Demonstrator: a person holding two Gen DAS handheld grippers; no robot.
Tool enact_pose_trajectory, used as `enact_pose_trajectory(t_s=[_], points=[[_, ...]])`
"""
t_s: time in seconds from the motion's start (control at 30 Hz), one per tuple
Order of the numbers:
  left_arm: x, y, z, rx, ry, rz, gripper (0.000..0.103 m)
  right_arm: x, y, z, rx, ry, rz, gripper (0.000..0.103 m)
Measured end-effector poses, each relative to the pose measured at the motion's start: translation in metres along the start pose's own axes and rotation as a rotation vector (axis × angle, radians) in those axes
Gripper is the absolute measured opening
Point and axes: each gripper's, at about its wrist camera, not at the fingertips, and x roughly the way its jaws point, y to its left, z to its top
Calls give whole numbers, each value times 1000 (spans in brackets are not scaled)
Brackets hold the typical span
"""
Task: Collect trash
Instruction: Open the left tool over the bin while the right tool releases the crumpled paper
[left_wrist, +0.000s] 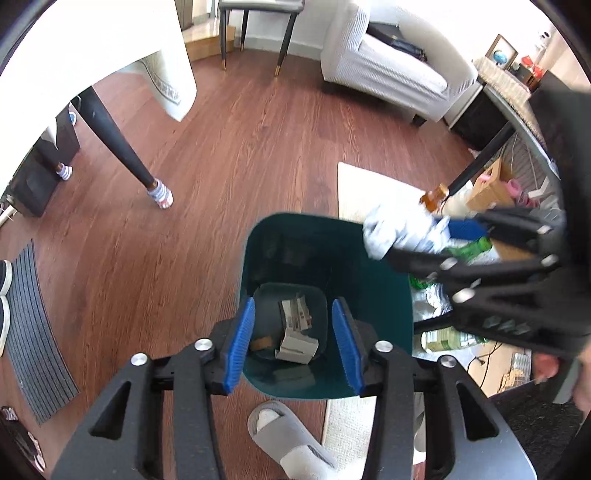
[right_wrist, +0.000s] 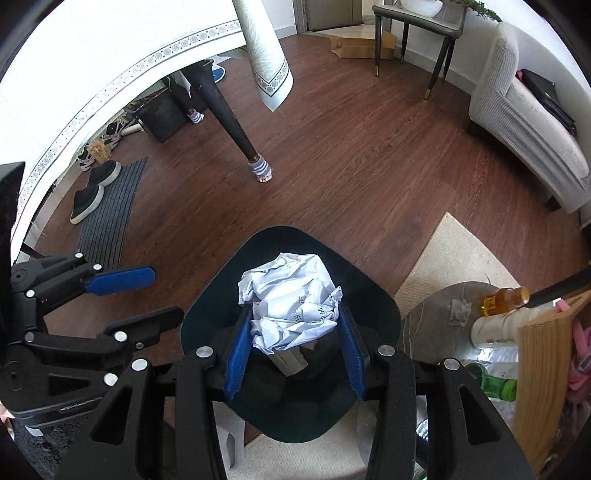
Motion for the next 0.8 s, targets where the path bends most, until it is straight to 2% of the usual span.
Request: enact_pose_trajectory(t_s=[0.17,0.33,0.63,0.8], points=[[-23,0,6,-5,-73,-12,34,22,-3,-6,9,53,-1,45],[-47,-4,11,-5,-149,-44,29,48,-6,-12,11,115,-1,45],[-81,-14,21,0,-254,-82,28,85,-5,-26,-9,229,-8,47],[-97,-20,26,9,-300,-97,28,92,-4,-31,-25,243,-28,54]])
